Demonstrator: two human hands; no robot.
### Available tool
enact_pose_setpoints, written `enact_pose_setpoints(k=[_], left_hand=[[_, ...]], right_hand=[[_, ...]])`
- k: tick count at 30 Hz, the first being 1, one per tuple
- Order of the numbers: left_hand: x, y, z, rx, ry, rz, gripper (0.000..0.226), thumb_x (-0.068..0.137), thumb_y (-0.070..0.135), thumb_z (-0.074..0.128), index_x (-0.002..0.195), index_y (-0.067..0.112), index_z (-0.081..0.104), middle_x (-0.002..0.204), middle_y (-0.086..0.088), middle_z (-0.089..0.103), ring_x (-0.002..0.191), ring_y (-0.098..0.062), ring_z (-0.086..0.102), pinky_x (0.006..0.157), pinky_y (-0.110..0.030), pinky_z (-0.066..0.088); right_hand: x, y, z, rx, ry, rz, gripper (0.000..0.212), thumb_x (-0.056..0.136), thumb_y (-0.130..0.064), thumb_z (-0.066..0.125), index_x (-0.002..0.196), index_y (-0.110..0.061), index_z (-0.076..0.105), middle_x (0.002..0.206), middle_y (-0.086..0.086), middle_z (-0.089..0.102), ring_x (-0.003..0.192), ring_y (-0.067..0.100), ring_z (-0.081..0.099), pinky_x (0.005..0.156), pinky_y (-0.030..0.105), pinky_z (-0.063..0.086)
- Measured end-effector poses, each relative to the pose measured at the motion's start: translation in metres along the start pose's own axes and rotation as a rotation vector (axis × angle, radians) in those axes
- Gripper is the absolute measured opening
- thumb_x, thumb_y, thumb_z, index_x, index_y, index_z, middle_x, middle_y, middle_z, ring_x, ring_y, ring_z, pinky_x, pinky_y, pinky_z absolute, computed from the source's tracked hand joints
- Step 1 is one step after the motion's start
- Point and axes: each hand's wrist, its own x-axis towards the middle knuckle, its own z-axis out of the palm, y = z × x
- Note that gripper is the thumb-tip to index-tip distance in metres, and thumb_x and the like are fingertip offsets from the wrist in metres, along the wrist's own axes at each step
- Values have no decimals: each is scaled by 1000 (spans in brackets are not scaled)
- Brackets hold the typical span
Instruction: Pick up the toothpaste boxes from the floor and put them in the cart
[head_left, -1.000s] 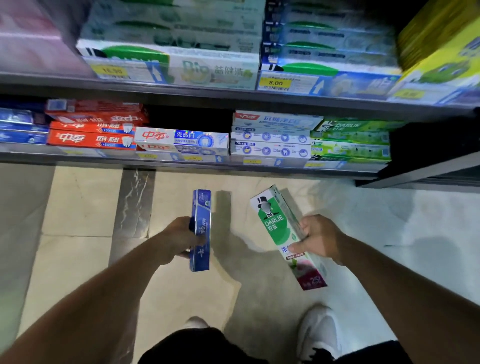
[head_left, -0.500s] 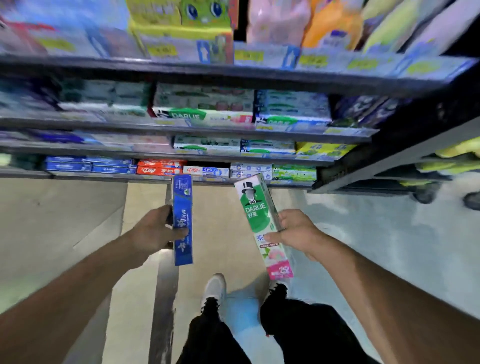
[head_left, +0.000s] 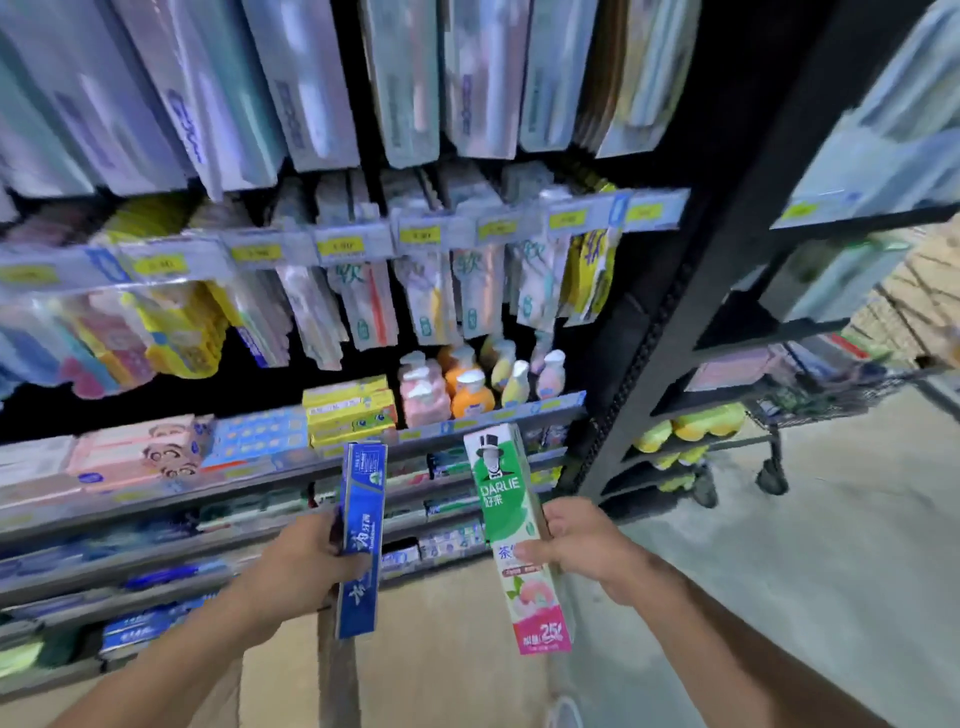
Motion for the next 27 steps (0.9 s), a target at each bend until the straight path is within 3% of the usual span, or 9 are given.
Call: enact_pose_setpoints(k=[3, 5, 7, 11, 16, 19, 21, 24, 27], left_hand=[[0, 29, -1, 18, -50, 87, 29, 87, 6, 73, 108, 19, 60, 102, -3, 74, 93, -23, 71, 80, -47, 58], [3, 47, 6, 50, -101, 135, 29, 87, 3, 73, 109, 17, 60, 100, -4, 73, 92, -25, 70, 76, -44, 57], [5, 65, 19, 90, -150, 183, 28, 87, 2, 72, 109, 14, 60, 96, -3, 71, 84, -21, 69, 68, -34, 54], [13, 105, 50, 183, -207, 264, 25, 81, 9, 77, 101, 12, 61, 92, -4, 71, 84, -22, 68, 69, -34, 53], [23, 165, 114, 228, -302, 316, 24, 87, 4, 71, 107, 12, 61, 96, -2, 70, 82, -14, 67, 68, -25, 54], [30, 207, 167, 230, -329, 342, 20, 89, 0, 67, 100, 14, 58, 87, 0, 66, 67, -4, 64, 52, -16, 48], [36, 235, 204, 230, -370, 343, 19, 90, 1, 67, 102, 11, 59, 89, -5, 70, 71, -6, 70, 59, -26, 55], [42, 280, 263, 246, -387, 342, 24, 86, 12, 74, 106, 13, 61, 99, -9, 73, 93, -25, 73, 78, -45, 60], [51, 317, 327, 289, -356, 374, 38, 68, 29, 79, 100, 19, 61, 99, -9, 71, 92, -27, 72, 82, -53, 59]], right_hand=[[-31, -10, -9, 74, 91, -18, 21, 79, -11, 82, 68, -17, 65, 64, -10, 71, 58, 1, 66, 52, 17, 48], [-47, -9, -16, 108, 147, -25, 32, 79, -10, 82, 60, -19, 58, 49, -14, 62, 46, -4, 57, 44, 12, 40], [-61, -8, -25, 118, 201, -18, 27, 78, -13, 83, 63, -19, 62, 57, -11, 67, 56, 1, 64, 49, 16, 45], [-84, 1, -56, 140, 292, -11, 12, 77, -15, 84, 82, -13, 73, 83, -1, 78, 80, 15, 75, 79, 34, 60], [-105, 33, -119, 210, 400, 16, 13, 80, -15, 81, 86, -15, 70, 81, 0, 78, 76, 13, 75, 73, 29, 60], [-120, 62, -167, 251, 456, 31, 17, 81, -16, 80, 96, -12, 72, 85, 0, 78, 77, 14, 76, 69, 25, 59], [-129, 85, -204, 230, 496, 42, 18, 81, -19, 80, 94, -9, 73, 85, 3, 78, 77, 15, 76, 66, 24, 58], [-144, 121, -263, 241, 562, 67, 15, 78, -20, 82, 87, -11, 74, 80, 3, 77, 73, 15, 75, 69, 28, 61], [-161, 155, -321, 290, 600, 111, 18, 73, -18, 85, 83, -9, 72, 79, 4, 77, 70, 16, 74, 59, 25, 56]])
